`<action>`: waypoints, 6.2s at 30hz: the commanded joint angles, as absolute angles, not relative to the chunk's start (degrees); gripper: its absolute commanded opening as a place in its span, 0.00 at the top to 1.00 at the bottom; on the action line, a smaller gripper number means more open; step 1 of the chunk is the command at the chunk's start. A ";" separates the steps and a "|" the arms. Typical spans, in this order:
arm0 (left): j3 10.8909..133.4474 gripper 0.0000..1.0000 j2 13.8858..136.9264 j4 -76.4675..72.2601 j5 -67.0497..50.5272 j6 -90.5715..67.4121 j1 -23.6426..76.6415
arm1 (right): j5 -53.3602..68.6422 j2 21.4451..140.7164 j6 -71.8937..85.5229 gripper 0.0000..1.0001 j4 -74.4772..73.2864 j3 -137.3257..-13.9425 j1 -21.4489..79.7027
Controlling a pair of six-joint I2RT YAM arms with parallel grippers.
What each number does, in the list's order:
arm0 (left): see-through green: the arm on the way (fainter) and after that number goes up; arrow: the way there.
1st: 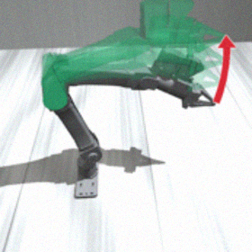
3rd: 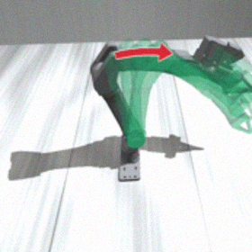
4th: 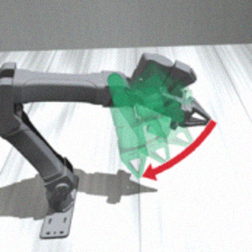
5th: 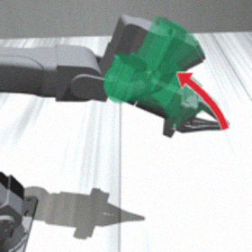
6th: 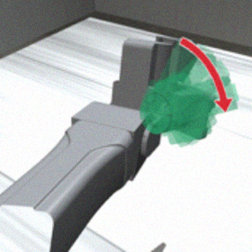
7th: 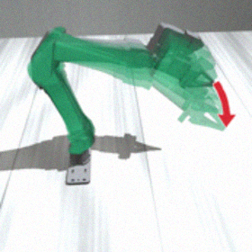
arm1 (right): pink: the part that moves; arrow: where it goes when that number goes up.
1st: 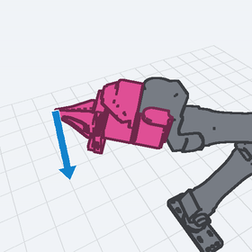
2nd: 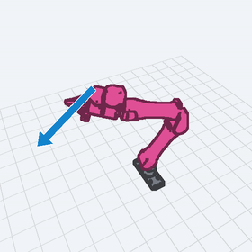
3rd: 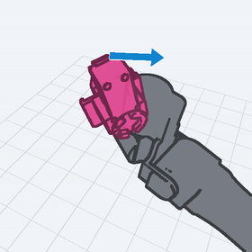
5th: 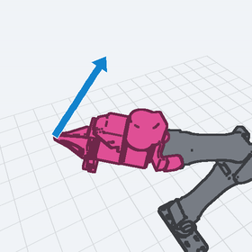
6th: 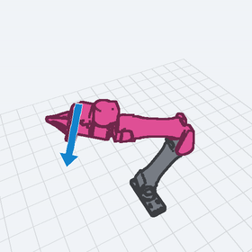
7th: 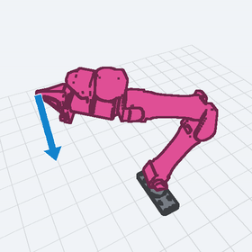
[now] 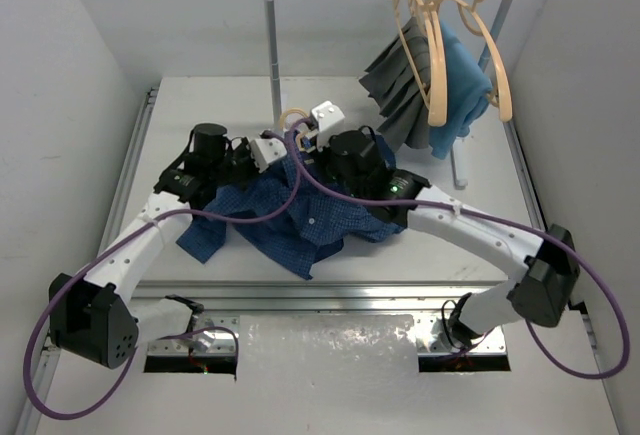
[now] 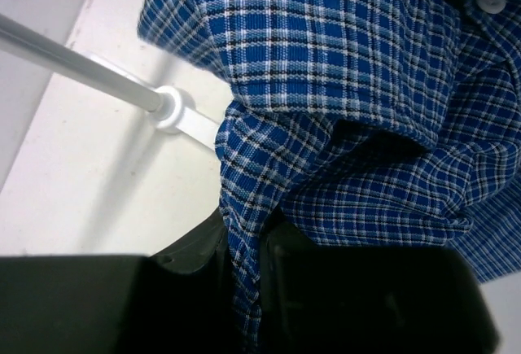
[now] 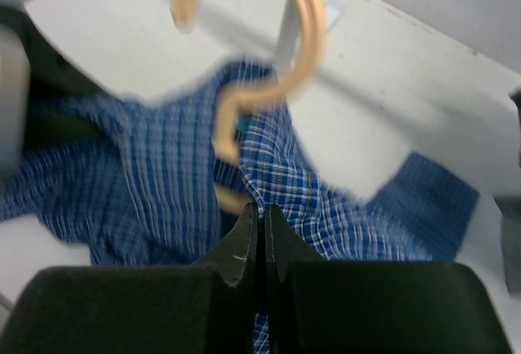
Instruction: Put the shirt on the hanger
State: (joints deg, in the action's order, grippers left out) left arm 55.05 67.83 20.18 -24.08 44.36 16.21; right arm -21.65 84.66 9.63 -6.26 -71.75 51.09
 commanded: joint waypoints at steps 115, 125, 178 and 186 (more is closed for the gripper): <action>53.17 1.00 83.49 1.05 -40.43 36.48 -2.37 | 0.00 68.38 -23.55 1.00 -24.96 -81.39 33.05; 53.96 1.00 85.34 -1.15 -41.30 34.37 -5.27 | -9.92 67.67 -27.07 1.00 -23.12 -82.96 33.05; 58.10 0.01 65.21 21.44 -39.55 29.70 9.67 | -38.15 116.89 -38.42 1.00 -13.70 -135.97 25.75; 59.15 0.01 65.83 22.14 -38.24 30.49 9.67 | -35.34 120.14 -37.01 1.00 -16.78 -135.26 25.05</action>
State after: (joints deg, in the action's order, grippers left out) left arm 58.04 65.65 22.57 -38.72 29.76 10.04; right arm -37.19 119.02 -39.03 -18.35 -133.23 25.63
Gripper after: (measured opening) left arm 0.993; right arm 0.086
